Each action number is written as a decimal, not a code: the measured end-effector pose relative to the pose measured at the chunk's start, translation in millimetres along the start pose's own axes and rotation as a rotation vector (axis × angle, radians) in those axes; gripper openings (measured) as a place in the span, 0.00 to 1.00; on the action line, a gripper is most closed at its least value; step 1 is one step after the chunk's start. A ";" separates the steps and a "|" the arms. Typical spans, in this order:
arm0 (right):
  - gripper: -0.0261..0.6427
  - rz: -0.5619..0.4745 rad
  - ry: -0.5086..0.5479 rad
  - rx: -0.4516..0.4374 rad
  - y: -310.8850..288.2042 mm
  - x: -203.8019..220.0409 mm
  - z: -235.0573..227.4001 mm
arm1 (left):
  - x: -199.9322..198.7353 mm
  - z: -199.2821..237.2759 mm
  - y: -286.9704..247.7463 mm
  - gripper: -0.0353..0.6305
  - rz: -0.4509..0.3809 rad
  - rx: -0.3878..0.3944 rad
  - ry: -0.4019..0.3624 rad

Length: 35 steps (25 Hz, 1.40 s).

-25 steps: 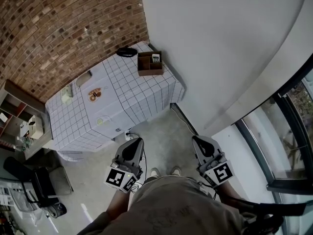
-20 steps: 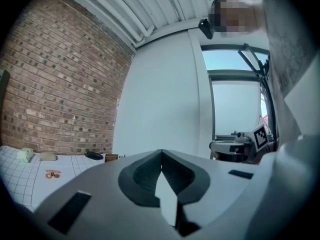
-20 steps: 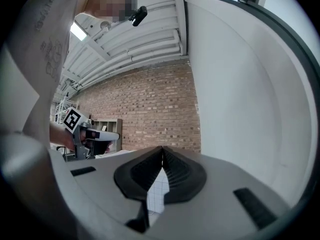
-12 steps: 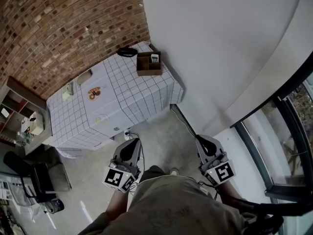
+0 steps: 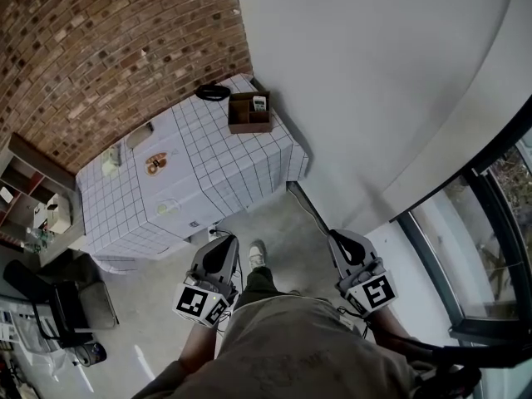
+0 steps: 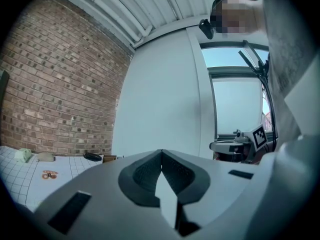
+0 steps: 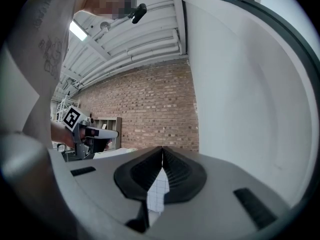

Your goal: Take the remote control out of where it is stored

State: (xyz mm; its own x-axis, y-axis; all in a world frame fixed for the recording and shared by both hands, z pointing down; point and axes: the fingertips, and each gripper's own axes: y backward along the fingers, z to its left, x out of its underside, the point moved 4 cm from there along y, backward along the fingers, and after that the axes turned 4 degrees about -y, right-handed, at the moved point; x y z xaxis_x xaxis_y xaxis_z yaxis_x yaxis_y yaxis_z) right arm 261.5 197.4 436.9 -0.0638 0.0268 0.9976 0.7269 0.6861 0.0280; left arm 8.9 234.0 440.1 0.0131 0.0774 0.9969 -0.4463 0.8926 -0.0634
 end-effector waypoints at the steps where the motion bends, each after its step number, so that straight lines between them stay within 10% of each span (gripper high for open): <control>1: 0.06 0.002 0.003 0.003 -1.7 0.7 -2.3 | 1.2 2.2 -2.6 0.06 0.001 0.002 0.001; 14: 0.06 0.026 0.003 0.039 -59.0 15.5 -26.4 | 11.4 59.1 -58.7 0.06 0.006 0.053 0.010; 35: 0.06 0.116 0.010 0.072 -286.4 12.0 -67.1 | -9.9 265.5 -171.9 0.06 0.047 0.092 0.040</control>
State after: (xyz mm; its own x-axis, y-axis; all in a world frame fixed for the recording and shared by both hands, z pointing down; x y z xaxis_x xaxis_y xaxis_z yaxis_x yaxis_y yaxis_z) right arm 98.4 -47.6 445.1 0.0248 0.1020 0.9945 0.6783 0.7291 -0.0917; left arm -152.1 -38.2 453.3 0.0255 0.1372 0.9902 -0.5278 0.8431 -0.1032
